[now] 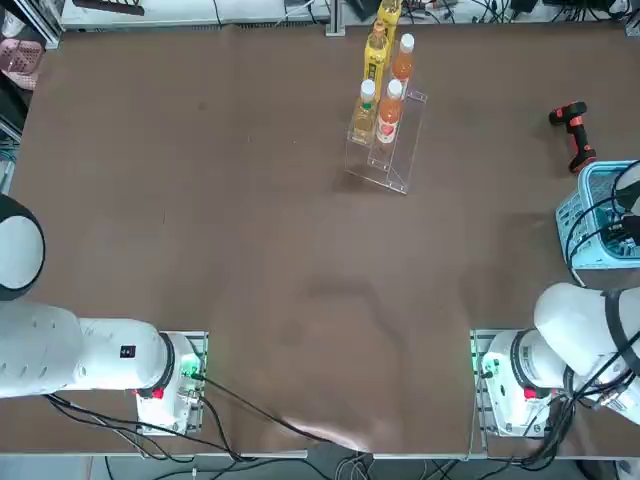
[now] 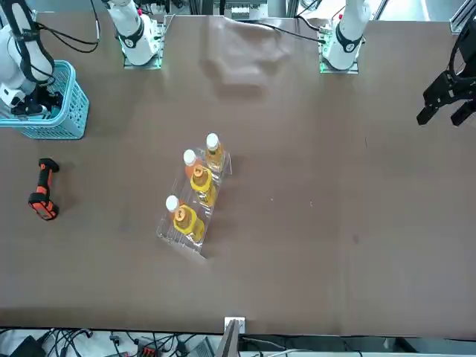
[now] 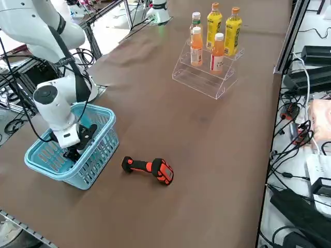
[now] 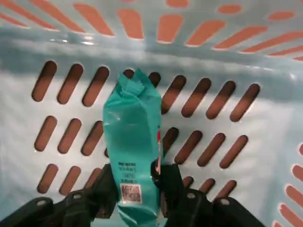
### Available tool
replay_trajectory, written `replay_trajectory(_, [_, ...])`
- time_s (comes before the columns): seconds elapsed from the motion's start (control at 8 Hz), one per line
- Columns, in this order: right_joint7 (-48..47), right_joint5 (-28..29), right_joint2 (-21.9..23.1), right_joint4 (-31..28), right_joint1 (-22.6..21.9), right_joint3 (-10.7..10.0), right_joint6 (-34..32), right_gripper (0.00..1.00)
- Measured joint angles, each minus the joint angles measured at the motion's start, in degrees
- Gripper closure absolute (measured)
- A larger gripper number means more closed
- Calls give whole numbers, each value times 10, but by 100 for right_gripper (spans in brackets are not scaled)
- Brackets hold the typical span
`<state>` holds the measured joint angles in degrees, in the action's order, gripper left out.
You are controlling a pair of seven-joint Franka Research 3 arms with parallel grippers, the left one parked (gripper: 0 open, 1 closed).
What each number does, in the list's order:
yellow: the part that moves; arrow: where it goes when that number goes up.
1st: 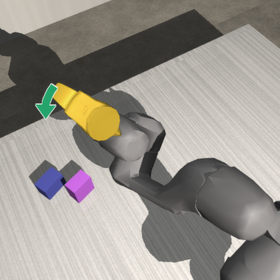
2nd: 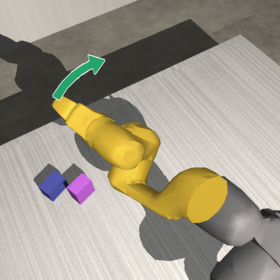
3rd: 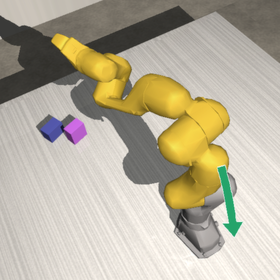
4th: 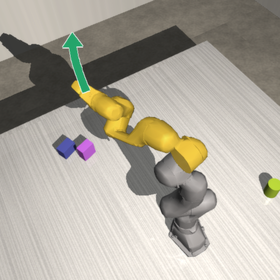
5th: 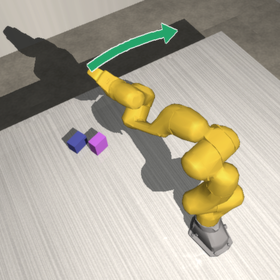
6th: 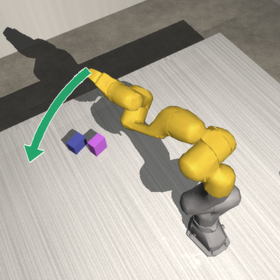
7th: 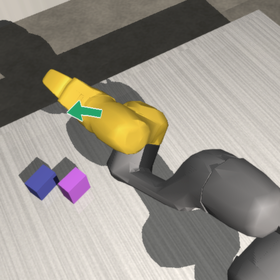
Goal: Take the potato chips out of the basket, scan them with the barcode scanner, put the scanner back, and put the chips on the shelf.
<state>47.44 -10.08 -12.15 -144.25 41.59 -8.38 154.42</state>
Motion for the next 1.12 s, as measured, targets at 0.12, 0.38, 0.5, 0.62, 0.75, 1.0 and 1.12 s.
replay_trajectory(0.12, [2, 0, 3, 2, 0, 1, 0, 55])
replay_trajectory(0.38, [8, 0, 22, 3, -1, 2, -3, 55])
replay_trajectory(0.5, [10, 0, 32, 3, -1, 4, -13, 55])
replay_trajectory(0.62, [11, 0, 41, 3, -1, 7, -25, 55])
replay_trajectory(0.75, [11, 0, 51, 3, -1, 9, -36, 55])
replay_trajectory(1.0, [12, 0, 74, 4, -3, 13, -70, 55])
replay_trajectory(1.12, [13, 0, 88, 4, -4, 13, -87, 55])
